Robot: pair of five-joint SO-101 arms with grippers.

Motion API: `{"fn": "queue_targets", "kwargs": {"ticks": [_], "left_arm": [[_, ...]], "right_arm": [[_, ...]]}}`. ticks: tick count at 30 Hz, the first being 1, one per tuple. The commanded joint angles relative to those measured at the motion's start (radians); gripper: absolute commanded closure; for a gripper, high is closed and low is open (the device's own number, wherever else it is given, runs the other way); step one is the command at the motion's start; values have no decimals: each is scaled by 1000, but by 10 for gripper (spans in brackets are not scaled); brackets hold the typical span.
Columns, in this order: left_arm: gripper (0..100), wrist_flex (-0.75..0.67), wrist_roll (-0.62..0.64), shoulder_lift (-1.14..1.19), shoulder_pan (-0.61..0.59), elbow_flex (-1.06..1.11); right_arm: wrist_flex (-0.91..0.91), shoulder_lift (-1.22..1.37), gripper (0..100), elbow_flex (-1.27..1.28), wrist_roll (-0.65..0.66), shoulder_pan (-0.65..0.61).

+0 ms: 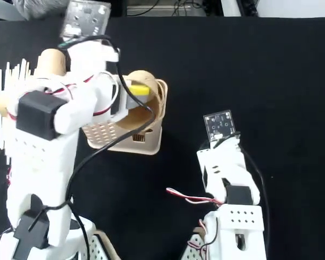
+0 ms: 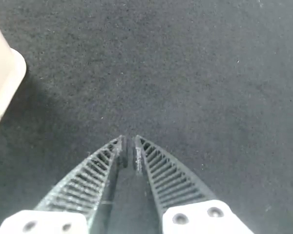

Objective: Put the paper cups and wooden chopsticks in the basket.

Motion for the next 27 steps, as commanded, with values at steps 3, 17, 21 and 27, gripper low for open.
{"fn": "queue_targets", "kwargs": {"ticks": [3, 17, 21, 27], "left_arm": [[702, -11, 60, 3, 13, -114], [704, -256, 63, -8, -24, 240], [701, -275, 143, -3, -25, 211], [700, -302, 249, -5, -84, 182]], "right_arm": [[-20, -2, 956, -5, 9, 6], [-20, -2, 956, -5, 9, 5], [-20, -2, 956, -5, 9, 3], [-20, -2, 956, -1, 9, 2]]}}
